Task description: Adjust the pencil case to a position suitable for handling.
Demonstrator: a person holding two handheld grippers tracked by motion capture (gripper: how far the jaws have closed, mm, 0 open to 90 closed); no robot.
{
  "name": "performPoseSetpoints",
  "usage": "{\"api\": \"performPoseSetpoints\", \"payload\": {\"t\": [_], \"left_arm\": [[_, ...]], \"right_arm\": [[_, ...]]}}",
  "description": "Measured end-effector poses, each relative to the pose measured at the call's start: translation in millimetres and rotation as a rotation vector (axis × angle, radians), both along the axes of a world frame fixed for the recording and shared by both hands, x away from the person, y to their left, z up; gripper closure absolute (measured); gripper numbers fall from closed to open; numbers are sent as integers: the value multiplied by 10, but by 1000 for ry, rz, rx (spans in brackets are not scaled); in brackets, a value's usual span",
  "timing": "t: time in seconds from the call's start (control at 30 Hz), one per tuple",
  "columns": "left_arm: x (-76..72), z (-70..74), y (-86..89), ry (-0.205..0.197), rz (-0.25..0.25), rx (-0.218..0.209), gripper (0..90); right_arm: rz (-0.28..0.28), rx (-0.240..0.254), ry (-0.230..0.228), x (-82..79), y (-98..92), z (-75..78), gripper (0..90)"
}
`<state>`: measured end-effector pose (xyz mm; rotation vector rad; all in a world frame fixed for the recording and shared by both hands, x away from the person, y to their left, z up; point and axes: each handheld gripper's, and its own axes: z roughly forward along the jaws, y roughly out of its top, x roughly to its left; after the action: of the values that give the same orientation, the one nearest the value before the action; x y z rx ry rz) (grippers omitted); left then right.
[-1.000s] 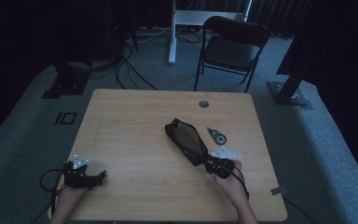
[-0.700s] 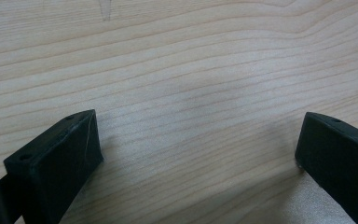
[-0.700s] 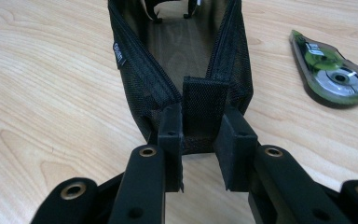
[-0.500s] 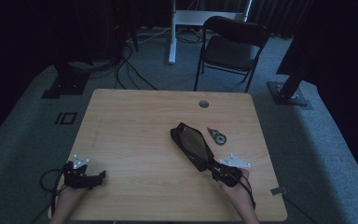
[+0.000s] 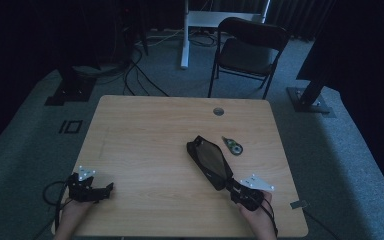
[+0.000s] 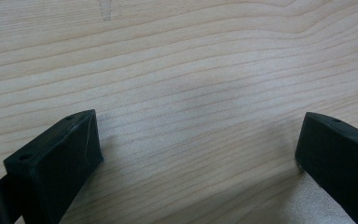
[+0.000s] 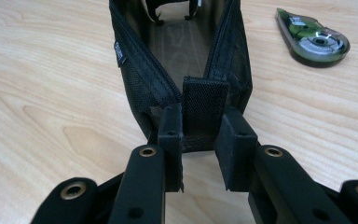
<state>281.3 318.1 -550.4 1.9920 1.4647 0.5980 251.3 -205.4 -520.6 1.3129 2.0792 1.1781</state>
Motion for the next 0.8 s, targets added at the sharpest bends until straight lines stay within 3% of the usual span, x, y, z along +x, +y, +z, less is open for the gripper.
{"api": "performPoseSetpoints", "payload": {"t": [0.27,0.5,0.6,0.67,0.7,0.73,0.8], "left_arm": [[0,0,0,0,0,0,2],[0,0,0,0,0,0,2],[0,0,0,0,0,0,2],[0,0,0,0,0,0,2],[0,0,0,0,0,0,2],[0,0,0,0,0,0,2],[0,0,0,0,0,0,2]], "right_arm": [[-10,12,1,-106,-48,-1,731],[-12,-10,1,-216,-70,22,723],[-33,-52,-23,-266,-85,48,724],[-29,-28,-14,-285,-95,46,724],[-23,-38,-9,-294,-92,44,722],[-27,-23,-1,-300,-92,39,706],[-23,-13,23,-300,-80,34,591]]}}
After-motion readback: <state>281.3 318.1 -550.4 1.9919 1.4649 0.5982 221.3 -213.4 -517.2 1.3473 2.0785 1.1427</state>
